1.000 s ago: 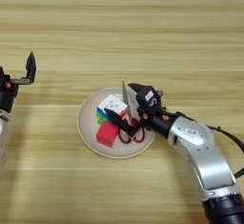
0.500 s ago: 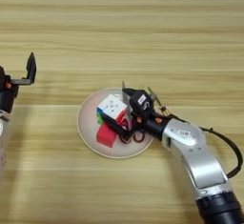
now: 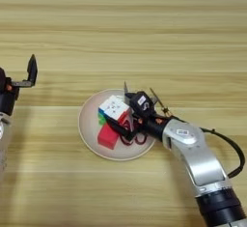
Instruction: Move the objects on the table
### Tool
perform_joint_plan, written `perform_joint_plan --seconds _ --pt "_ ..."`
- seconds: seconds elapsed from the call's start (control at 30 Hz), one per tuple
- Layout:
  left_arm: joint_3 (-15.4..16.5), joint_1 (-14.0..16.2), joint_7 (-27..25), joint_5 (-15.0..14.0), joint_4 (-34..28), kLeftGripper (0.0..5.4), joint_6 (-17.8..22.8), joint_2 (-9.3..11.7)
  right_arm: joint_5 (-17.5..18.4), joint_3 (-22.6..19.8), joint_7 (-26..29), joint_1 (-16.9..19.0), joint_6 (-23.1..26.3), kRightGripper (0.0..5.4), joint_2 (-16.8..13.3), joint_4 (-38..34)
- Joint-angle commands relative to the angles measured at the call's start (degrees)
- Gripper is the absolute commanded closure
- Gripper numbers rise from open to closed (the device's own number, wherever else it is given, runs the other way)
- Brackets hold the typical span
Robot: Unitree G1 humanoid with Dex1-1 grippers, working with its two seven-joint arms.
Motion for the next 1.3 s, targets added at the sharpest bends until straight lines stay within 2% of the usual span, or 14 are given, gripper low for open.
perform_joint_plan --seconds 0.03,0.37,0.9,1.13,1.3 --pt "-0.4 0.4 0.0 0.2 0.0 0.00 -0.3 0.1 -0.9 0.7 0.0 -1.3 1.3 0.91 -0.1 0.6" --pt "-0.4 0.4 -0.1 0.0 -0.1 0.00 -0.4 0.1 -1.2 2.1 0.7 -1.4 2.8 2.03 -0.4 0.8" --pt "-0.4 0.0 -0.3 -0.1 0.0 0.00 -0.5 0.3 -0.4 1.8 1.3 -1.4 4.9 2.06 -0.6 -0.7" --pt "-0.4 -0.2 -0.3 0.0 0.3 0.00 -0.6 0.3 1.3 -0.5 0.9 -1.9 6.8 2.06 -1.1 -5.9" --pt "-0.4 -0.4 -0.2 0.0 0.5 0.00 -0.7 0.2 2.9 -3.8 0.1 -2.1 8.5 2.06 -1.9 -10.1"
